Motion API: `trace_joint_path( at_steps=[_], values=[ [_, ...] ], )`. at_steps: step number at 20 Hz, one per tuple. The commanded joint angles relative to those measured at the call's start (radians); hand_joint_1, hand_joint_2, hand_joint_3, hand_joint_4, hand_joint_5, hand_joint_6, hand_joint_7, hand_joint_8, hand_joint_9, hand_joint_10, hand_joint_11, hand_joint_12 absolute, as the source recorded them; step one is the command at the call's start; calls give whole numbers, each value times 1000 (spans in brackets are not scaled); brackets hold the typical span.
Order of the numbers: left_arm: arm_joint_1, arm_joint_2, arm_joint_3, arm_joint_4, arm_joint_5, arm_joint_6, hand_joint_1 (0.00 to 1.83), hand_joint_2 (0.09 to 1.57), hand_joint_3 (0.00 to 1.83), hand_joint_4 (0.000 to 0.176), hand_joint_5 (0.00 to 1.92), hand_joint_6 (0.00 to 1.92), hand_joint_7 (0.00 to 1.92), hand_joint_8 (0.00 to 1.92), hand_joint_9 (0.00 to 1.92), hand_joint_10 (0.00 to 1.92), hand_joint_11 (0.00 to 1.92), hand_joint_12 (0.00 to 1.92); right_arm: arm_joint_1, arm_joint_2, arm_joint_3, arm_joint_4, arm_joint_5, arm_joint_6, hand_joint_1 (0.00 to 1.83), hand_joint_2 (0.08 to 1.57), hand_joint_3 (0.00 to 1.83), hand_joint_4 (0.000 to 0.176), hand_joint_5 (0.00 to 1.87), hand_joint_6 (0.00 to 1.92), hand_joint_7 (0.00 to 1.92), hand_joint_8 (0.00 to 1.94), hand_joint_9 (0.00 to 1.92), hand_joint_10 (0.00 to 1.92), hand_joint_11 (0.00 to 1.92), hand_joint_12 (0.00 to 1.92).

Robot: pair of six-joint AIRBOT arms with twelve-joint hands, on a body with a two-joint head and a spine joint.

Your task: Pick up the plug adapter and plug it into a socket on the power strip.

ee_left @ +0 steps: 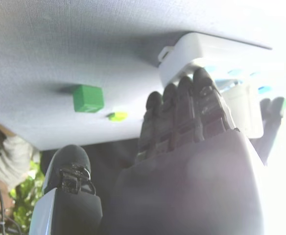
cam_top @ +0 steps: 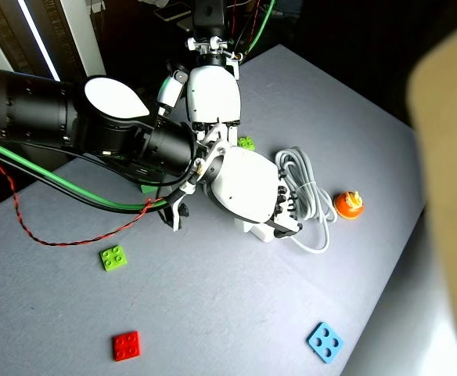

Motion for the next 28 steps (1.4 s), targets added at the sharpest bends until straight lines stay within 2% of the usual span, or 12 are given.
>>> trace_joint_path(
  at_steps=[1, 2, 4, 7, 8, 9, 11, 17, 20, 23, 24, 28],
  values=[
    [13, 1, -3, -38, 35, -20, 0, 1195, 0, 0, 111, 4, 109, 7, 117, 2, 0, 297, 19, 12, -13, -30, 11, -2, 680, 1043, 0, 0, 389, 0, 433, 0, 467, 8, 37, 1050],
    [12, 3, -2, -38, 35, -20, 0, 1194, 0, 0, 98, 1, 97, 1, 104, 0, 0, 273, 27, 23, -21, -30, 12, -2, 627, 1046, 2, 0, 345, 0, 396, 0, 441, 1, 17, 1025],
    [10, 8, -2, -38, 35, -21, 0, 1195, 0, 0, 108, 3, 104, 2, 115, 3, 0, 293, 44, 44, -32, -30, 18, -2, 610, 1035, 0, 0, 266, 1, 301, 2, 324, 3, 0, 796],
    [7, 20, 4, -38, 36, -29, 0, 1195, 0, 0, 107, 1, 102, 0, 115, 1, 0, 279, 80, 103, -71, -31, 30, -3, 493, 1032, 0, 0, 209, 0, 216, 0, 252, 0, 0, 677],
    [3, 30, 5, -38, 39, -30, 0, 1198, 1, 0, 118, 2, 114, 2, 131, 3, 0, 319, 101, 142, -98, -31, 40, -5, 551, 1016, 0, 0, 230, 8, 239, 9, 256, 3, 0, 669],
    [1, 34, 5, -38, 40, -31, 0, 1196, 0, 0, 114, 0, 112, 0, 129, 1, 0, 327, 109, 157, -108, -32, 44, -4, 532, 1015, 0, 0, 225, 4, 240, 6, 249, 0, 0, 644],
    [-9, 50, 5, -38, 43, -36, 0, 1195, 0, 0, 141, 6, 137, 5, 143, 3, 0, 369, 141, 225, -152, -32, 59, 12, 498, 1013, 0, 0, 246, 5, 254, 4, 252, 2, 0, 708],
    [-50, 94, 17, -38, 70, -37, 0, 1193, 0, 0, 143, 4, 132, 2, 120, 2, 0, 290, 196, 444, -293, -28, 90, 22, 460, 1024, 1, 0, 254, 2, 250, 0, 257, 1, 0, 759],
    [-82, 114, 28, -38, 77, -21, 0, 1193, 0, 0, 170, 5, 151, 4, 135, 4, 0, 338, 188, 517, -353, -28, 90, 29, 472, 1029, 0, 0, 251, 7, 249, 4, 259, 2, 0, 750],
    [-121, 137, 44, -38, 87, -1, 0, 1193, 0, 0, 162, 0, 140, 0, 133, 1, 0, 343, 168, 589, -406, -28, 79, 73, 500, 1016, 0, 0, 294, 6, 290, 6, 292, 6, 0, 839],
    [-131, 143, 48, -38, 87, -1, 0, 1196, 1, 0, 154, 0, 133, 0, 126, 0, 0, 339, 160, 609, -421, -28, 75, 84, 451, 1039, 5, 0, 278, 1, 280, 1, 277, 1, 0, 807],
    [-163, 173, 69, -38, 102, 23, 0, 1193, 0, 0, 158, 0, 130, 0, 134, 0, 0, 374, 126, 691, -469, -28, 66, 97, 463, 1033, 2, 0, 302, 2, 311, 2, 322, 8, 0, 916]
  ],
)
